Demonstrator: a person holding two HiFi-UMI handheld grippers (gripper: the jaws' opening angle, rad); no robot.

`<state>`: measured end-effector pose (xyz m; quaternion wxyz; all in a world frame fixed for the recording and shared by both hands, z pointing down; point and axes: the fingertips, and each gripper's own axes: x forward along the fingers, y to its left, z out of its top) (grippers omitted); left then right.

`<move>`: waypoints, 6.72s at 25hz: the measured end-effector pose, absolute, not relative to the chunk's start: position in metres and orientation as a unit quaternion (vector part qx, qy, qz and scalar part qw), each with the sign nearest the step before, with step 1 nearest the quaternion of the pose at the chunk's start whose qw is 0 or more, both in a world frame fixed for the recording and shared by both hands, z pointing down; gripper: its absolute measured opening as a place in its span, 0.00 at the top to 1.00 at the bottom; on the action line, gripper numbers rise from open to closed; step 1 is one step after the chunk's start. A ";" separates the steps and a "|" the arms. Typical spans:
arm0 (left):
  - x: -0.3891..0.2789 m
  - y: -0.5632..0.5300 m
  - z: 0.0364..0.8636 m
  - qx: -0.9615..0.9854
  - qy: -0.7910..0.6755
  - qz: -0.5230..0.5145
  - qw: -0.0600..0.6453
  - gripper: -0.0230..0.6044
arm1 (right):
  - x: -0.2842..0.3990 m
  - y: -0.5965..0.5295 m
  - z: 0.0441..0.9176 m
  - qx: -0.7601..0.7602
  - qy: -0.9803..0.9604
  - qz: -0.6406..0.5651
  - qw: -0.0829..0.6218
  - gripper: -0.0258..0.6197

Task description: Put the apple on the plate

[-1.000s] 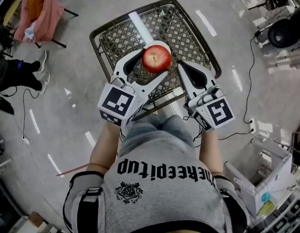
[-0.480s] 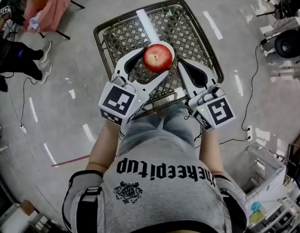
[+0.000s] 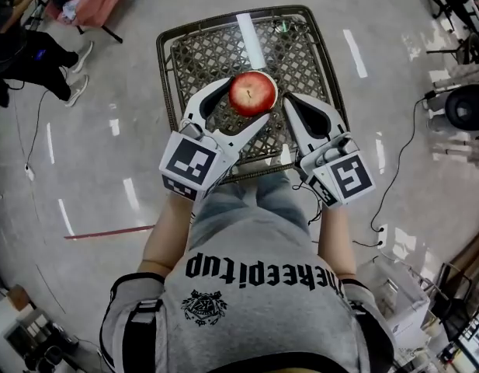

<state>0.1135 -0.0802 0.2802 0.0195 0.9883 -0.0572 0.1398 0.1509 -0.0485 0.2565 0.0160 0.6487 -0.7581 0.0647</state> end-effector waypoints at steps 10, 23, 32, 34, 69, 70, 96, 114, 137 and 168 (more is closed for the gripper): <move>0.139 -0.090 0.288 0.982 -0.124 0.138 0.036 0.39 | 0.181 -0.066 0.262 0.594 -0.801 0.069 0.026 0.95; 0.140 -0.100 0.316 0.963 -0.224 0.143 0.048 0.39 | 0.191 -0.087 0.286 0.522 -0.848 0.089 0.032 0.95; 0.147 -0.104 0.332 0.952 -0.266 0.145 0.054 0.39 | 0.198 -0.096 0.302 0.487 -0.867 0.104 0.033 0.95; 0.151 -0.104 0.335 0.951 -0.270 0.143 0.056 0.39 | 0.199 -0.099 0.306 0.480 -0.870 0.107 0.034 0.95; 0.160 -0.130 0.449 0.920 -0.338 0.168 0.109 0.39 | 0.199 -0.122 0.408 0.413 -0.891 0.176 0.062 0.95; 0.160 -0.132 0.454 0.919 -0.338 0.170 0.110 0.39 | 0.199 -0.123 0.412 0.414 -0.891 0.177 0.063 0.95; 0.168 -0.151 0.545 0.907 -0.340 0.213 0.125 0.39 | 0.207 -0.133 0.473 0.414 -0.880 0.214 0.087 0.95; 0.169 -0.151 0.584 0.896 -0.343 0.252 0.126 0.39 | 0.214 -0.123 0.488 0.412 -0.878 0.225 0.098 0.95; 0.169 -0.152 0.589 0.900 -0.336 0.251 0.118 0.38 | 0.217 -0.125 0.487 0.412 -0.878 0.225 0.096 0.95; 0.156 -0.143 0.502 0.930 -0.293 0.215 0.045 0.79 | 0.197 -0.129 0.445 0.445 -0.871 0.194 0.070 0.95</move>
